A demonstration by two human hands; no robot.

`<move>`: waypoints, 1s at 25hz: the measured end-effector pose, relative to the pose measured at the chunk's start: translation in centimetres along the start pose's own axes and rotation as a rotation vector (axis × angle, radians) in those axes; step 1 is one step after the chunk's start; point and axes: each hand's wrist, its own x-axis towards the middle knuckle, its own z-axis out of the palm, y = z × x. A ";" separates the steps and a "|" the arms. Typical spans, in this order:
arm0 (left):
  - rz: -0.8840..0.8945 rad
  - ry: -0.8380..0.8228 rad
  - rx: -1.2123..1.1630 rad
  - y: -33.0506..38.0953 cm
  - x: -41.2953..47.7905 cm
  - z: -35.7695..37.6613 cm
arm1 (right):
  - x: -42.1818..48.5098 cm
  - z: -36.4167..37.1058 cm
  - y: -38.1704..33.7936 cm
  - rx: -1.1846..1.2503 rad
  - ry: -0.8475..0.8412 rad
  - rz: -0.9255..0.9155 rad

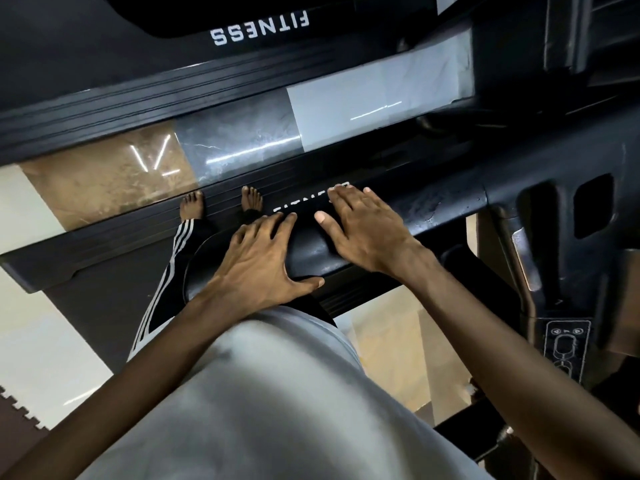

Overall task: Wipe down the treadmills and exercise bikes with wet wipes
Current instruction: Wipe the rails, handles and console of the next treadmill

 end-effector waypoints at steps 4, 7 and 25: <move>-0.029 -0.054 -0.001 0.9 1.0 -0.5 | 2.9 -2.3 1.4 -0.023 -0.187 0.123; -0.032 -0.054 -0.016 1.7 1.4 -0.6 | 3.8 -1.9 0.0 -0.009 -0.205 -0.008; 0.012 -0.078 -0.083 1.9 2.0 -1.4 | -4.4 -1.3 6.1 0.457 0.517 0.292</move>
